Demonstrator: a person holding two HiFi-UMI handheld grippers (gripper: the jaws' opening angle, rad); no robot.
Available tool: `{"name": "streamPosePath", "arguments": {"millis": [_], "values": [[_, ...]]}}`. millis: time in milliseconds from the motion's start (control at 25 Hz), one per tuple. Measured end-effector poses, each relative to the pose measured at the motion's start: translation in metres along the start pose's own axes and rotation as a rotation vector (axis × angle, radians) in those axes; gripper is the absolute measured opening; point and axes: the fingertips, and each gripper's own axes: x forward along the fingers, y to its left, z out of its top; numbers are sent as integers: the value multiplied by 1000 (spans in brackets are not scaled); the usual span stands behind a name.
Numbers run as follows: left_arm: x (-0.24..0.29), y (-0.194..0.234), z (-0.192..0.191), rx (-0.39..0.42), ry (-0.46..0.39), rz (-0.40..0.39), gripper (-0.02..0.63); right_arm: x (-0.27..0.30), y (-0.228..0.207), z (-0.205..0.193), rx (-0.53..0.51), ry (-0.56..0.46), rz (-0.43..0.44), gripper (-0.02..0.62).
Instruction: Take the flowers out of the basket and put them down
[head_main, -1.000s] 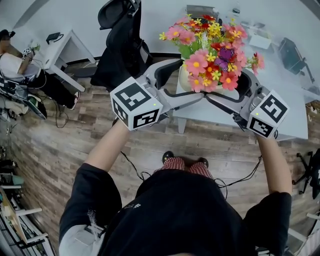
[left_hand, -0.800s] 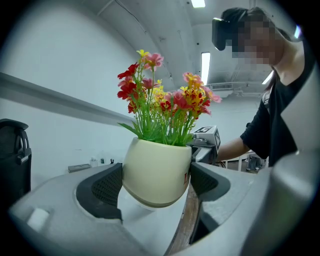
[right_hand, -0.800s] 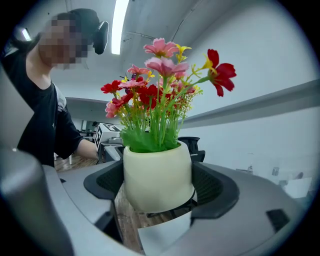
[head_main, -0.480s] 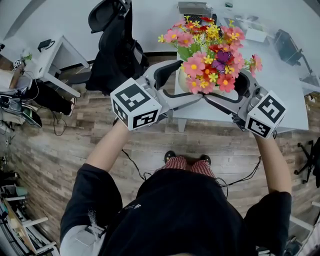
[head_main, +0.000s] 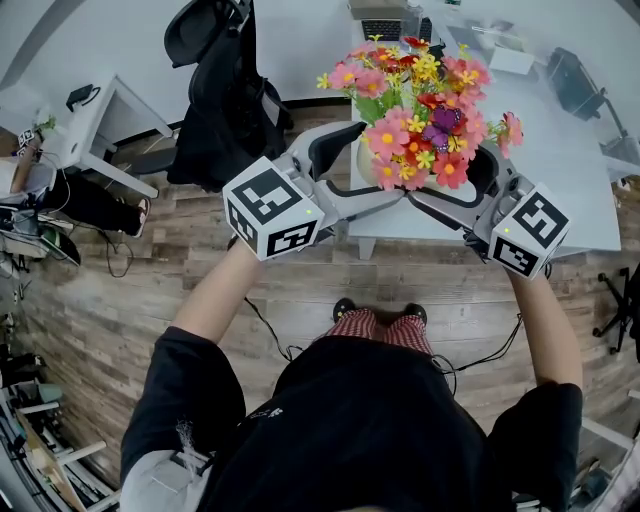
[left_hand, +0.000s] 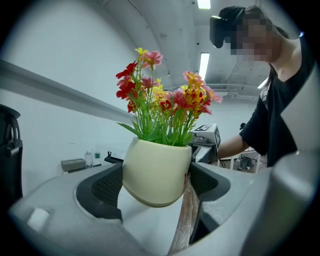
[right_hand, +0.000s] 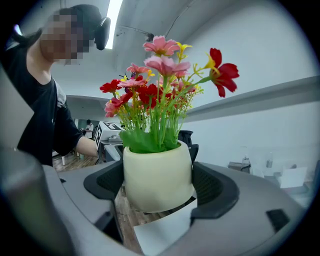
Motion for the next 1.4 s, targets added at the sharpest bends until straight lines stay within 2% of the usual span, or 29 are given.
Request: {"name": "streamPosePath", "arguments": {"millis": [800, 1400], "values": [[22, 18, -27, -12, 13, -103, 433, 5, -22, -31, 56, 12, -100, 442], [15, 37, -40, -11, 25, -170, 431, 26, -24, -40, 70, 28, -164, 441]]}}
